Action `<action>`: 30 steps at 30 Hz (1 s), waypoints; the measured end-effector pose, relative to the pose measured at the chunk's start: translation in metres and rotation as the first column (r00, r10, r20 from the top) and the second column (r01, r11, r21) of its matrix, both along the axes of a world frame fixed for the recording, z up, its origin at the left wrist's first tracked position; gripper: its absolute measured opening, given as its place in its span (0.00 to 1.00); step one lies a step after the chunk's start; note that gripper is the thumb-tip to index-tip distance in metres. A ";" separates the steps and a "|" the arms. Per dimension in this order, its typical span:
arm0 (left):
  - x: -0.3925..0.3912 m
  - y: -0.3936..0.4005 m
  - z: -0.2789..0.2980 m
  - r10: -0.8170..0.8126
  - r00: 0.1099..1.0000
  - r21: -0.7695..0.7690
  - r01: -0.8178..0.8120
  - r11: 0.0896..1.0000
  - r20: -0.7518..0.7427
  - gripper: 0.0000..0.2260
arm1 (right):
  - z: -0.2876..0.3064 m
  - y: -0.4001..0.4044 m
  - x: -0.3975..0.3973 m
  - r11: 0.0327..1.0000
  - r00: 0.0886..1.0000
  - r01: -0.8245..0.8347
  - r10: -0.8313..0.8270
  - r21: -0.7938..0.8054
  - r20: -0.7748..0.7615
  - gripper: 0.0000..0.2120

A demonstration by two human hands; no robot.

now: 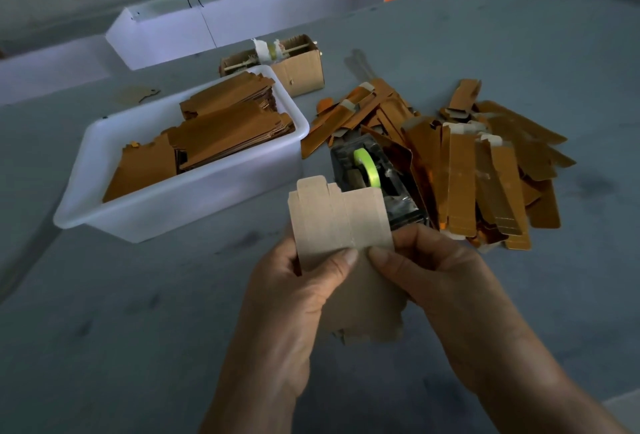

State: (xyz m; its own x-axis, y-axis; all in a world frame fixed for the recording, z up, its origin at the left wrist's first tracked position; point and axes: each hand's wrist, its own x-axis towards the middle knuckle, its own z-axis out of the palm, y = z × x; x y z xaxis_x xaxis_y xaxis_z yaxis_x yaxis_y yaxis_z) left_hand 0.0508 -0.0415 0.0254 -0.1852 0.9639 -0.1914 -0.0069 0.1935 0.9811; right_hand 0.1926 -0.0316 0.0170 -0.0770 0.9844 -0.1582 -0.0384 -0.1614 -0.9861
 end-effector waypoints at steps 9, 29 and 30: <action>0.013 0.003 0.004 0.155 0.972 0.065 -0.145 0.987 -0.179 0.08 | 0.003 -0.010 -0.018 0.864 0.806 -0.045 -0.265 0.502 0.529 0.06; -0.004 -0.007 0.013 -0.142 0.859 0.130 0.234 0.964 -0.492 0.13 | 0.007 -0.001 -0.001 0.966 0.931 -0.121 0.031 0.227 0.364 0.14; -0.005 -0.007 0.013 -0.192 0.883 0.117 0.265 0.957 -0.428 0.11 | 0.008 -0.001 0.000 0.967 0.928 -0.100 0.005 0.234 0.373 0.16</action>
State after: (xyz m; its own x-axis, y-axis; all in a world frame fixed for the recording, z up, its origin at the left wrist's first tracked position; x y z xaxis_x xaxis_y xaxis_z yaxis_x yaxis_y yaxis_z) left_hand 0.0461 -0.0488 0.0387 0.0179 0.9996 0.0204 0.4252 -0.0260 0.9047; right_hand 0.1925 -0.0326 0.0253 -0.1128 0.9918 0.0598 0.3348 0.0946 -0.9375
